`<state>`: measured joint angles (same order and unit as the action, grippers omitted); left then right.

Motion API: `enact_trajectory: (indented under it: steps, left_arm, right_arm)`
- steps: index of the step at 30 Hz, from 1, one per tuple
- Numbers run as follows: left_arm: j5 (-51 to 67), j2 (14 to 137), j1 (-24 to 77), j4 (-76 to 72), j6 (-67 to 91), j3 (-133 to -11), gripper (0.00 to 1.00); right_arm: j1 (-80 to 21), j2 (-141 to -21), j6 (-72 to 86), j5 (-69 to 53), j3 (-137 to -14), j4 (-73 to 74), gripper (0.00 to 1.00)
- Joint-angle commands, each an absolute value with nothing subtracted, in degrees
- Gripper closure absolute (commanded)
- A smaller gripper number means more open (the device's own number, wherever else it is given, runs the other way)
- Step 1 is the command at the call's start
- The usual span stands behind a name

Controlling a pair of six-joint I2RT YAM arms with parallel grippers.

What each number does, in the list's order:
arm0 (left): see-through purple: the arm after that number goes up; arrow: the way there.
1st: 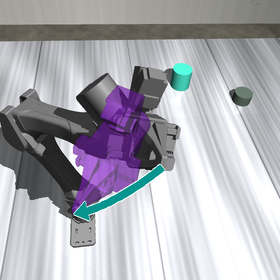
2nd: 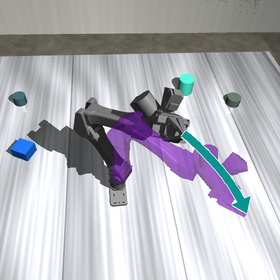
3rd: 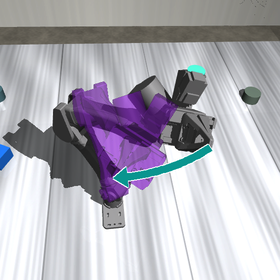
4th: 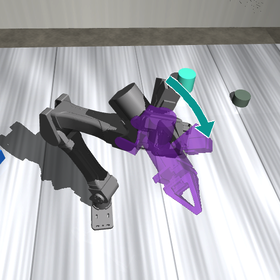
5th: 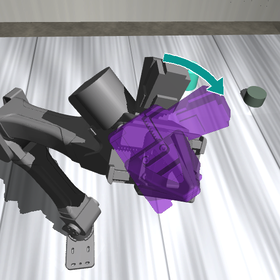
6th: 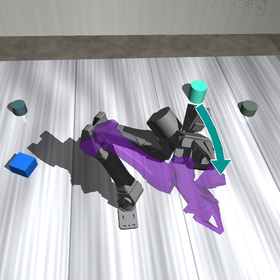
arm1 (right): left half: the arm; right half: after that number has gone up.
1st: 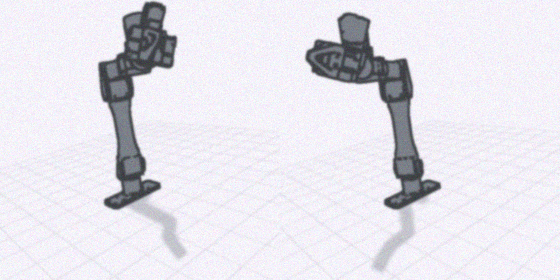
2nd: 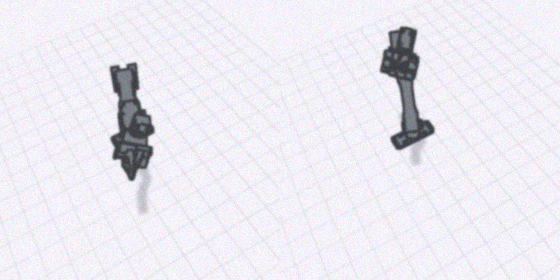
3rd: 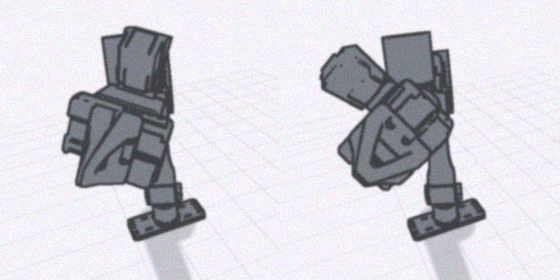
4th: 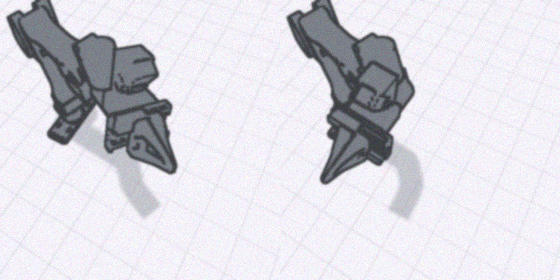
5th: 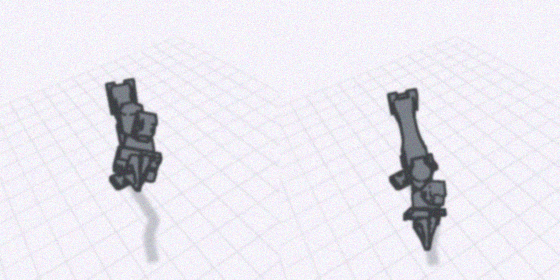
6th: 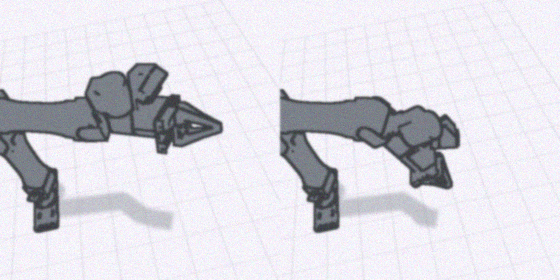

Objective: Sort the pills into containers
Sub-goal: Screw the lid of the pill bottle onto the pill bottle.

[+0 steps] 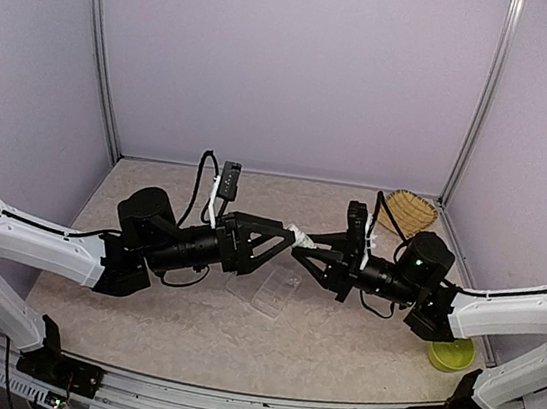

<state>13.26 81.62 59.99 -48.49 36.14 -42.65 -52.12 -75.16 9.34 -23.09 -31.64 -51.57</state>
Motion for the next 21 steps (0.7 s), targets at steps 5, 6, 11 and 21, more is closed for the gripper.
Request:
enact_trajectory:
  steps: [5, 6, 11, 21]
  left_arm:
    - [15.18, 83.05, 60.46, -50.89, 36.82, -44.99, 0.01]
    - [15.28, 83.06, 60.47, -50.90, 36.83, -44.99, 0.01]
    - [15.29, 82.90, 60.52, -51.51, 36.58, -44.99, 0.01]
    - [15.82, 82.68, 60.56, -52.03, 36.17, -45.19, 0.01]
  right_arm:
    - [-52.91, -77.45, 10.48, -23.03, -34.28, -51.56, 0.88]
    - [-52.91, -77.62, 10.54, -23.09, -34.42, -51.47, 0.88]
    - [-52.96, -78.36, 10.37, -22.72, -35.06, -50.48, 0.88]
    - [-53.64, -80.62, 10.68, -23.76, -36.00, -50.57, 0.88]
